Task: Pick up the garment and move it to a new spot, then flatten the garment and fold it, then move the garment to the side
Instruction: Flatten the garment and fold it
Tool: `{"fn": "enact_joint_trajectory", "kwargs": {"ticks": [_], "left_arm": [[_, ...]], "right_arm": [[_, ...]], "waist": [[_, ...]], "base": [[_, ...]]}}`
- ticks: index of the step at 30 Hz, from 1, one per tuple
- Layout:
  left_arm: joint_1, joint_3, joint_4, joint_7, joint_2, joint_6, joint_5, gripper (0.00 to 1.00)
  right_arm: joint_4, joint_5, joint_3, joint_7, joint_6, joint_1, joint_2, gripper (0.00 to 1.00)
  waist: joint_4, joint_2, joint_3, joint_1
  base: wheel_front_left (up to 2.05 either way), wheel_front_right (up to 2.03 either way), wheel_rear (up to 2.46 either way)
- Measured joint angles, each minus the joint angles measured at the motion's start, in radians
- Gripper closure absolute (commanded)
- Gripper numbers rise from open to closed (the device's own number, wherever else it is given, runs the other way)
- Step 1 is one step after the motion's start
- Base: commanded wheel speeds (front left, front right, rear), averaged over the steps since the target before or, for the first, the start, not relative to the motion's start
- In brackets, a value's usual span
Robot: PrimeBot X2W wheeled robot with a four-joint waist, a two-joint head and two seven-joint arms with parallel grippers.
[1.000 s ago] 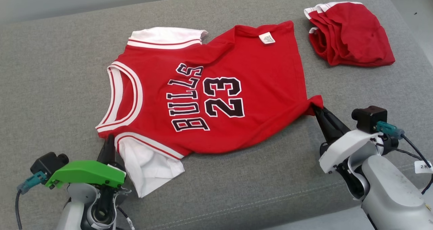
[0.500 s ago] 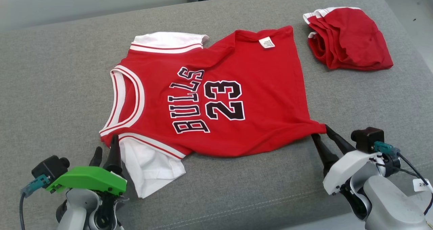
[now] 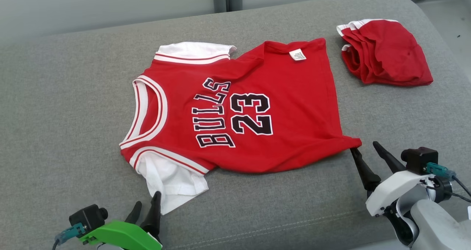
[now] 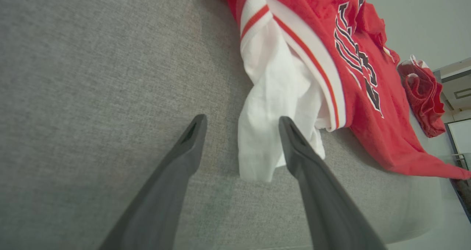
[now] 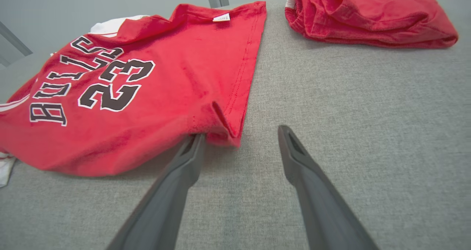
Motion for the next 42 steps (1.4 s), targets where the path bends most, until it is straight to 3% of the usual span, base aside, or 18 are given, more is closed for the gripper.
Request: {"fn": "enact_joint_trajectory", "kwargs": {"ticks": [8, 21, 23, 26, 30, 32, 42], "left_arm": [[0.034, -0.022, -0.091, 0.002, -0.009, -0.009, -0.006, 0.00], [0.084, -0.007, -0.078, 0.007, -0.016, 0.003, -0.006, 0.00], [0.084, -0.006, -0.071, 0.007, -0.016, 0.003, -0.006, 0.07], [0.084, 0.000, -0.065, 0.007, -0.017, 0.011, -0.006, 0.43], [0.082, 0.011, -0.061, -0.014, -0.017, 0.012, 0.000, 0.73], [0.082, 0.010, -0.061, -0.018, -0.018, 0.012, 0.000, 1.00], [0.056, 0.090, -0.158, -0.129, -0.036, 0.009, -0.065, 1.00]], "right_arm": [[-0.055, 0.000, -0.058, -0.001, 0.000, 0.002, -0.015, 0.00], [-0.127, -0.010, -0.109, -0.001, 0.000, 0.017, -0.007, 0.00], [-0.134, -0.011, -0.112, -0.001, 0.000, 0.019, -0.006, 0.00], [-0.146, -0.019, -0.117, -0.001, 0.000, 0.021, -0.003, 0.00], [-0.151, -0.026, -0.121, -0.001, 0.000, 0.035, 0.003, 0.00], [-0.147, -0.026, -0.119, -0.001, 0.000, 0.044, 0.010, 0.00], [-0.082, 0.012, -0.061, -0.001, 0.000, 0.140, 0.058, 0.00]], "waist": [[0.002, 0.0000, -0.012, 0.0000], [-0.029, 0.0000, -0.005, 0.0000], [-0.032, 0.0000, -0.003, 0.0000], [-0.035, 0.0000, 0.000, 0.0000], [-0.038, 0.0000, 0.003, 0.0000], [-0.038, 0.0000, 0.005, 0.0000], [-0.025, 0.0000, 0.014, 0.0000]], "base": [[0.00, 0.00, 0.00], [0.00, 0.00, 0.00], [0.00, 0.00, 0.00], [0.00, 0.00, 0.00], [0.00, 0.00, 0.00], [0.00, 0.00, 0.00], [0.00, 0.00, 0.00]]}}
